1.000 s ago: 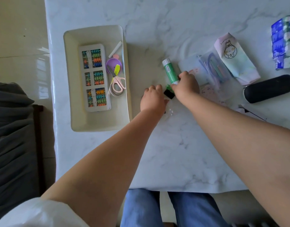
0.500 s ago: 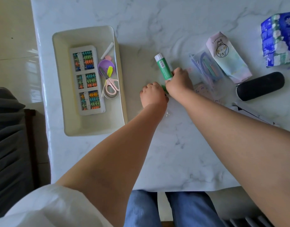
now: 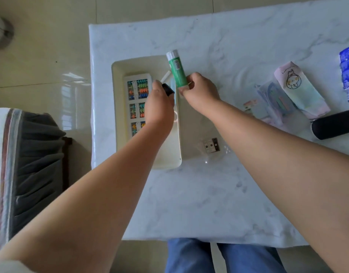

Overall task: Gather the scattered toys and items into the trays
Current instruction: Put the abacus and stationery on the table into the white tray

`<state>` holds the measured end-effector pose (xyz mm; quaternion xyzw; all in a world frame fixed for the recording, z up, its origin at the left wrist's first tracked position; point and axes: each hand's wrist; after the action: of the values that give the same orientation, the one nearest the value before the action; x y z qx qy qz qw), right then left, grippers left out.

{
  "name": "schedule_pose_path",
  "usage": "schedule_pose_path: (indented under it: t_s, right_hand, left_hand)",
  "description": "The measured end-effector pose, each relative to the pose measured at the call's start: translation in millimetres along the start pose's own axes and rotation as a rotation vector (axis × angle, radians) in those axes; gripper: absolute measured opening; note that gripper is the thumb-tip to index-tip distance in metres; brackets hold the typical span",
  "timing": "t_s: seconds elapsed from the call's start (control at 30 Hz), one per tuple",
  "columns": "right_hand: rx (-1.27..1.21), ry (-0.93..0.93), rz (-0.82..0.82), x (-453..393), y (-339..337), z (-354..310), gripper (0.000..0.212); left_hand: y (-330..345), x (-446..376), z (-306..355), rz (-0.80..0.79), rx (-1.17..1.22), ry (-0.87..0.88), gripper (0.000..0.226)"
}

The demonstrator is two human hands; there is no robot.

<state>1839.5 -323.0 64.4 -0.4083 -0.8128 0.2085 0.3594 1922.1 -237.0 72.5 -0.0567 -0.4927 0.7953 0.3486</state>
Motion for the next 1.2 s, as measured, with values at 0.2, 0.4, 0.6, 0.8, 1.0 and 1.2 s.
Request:
schedule_pose_path:
  t_s: [0.2,0.4,0.6,0.8,1.0,1.2]
  right_hand:
    - [-0.022,-0.008,-0.033,-19,31,-27,0.035]
    - [-0.034,0.021,0.074,-23,28,-8,0.032]
    - [0.016,0.216,0.231,-15,4,54,0.028]
    - [0.173,0.306,0.156,-4,-9,103,0.028]
    - [0.395,0.240,0.010,20,4,131,0.022]
    - [0.342,0.251,0.055,28,3,143,0.018]
  left_hand:
    - [-13,-42,-15,-0.021,-0.060,-0.030,0.015]
    - [-3,-51,-23,-0.121,-0.132,0.009,0.034]
    - [6,-39,-25,-0.142,-0.096,0.084,0.036]
    - [21,-17,-8,-0.056,-0.012,0.341,0.036]
    - [53,24,10,-0.208,-0.125,0.516,0.035]
    - [98,60,-2,-0.503,-0.436,0.274,0.046]
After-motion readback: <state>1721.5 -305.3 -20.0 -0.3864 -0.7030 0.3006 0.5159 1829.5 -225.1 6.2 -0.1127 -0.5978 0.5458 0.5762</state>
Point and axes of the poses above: each hand's wrist, its own x-axis away from the middle knuckle, its own y-axis out of the palm, z = x × y, and after that the axes turned 3 degrees about z, right-handed
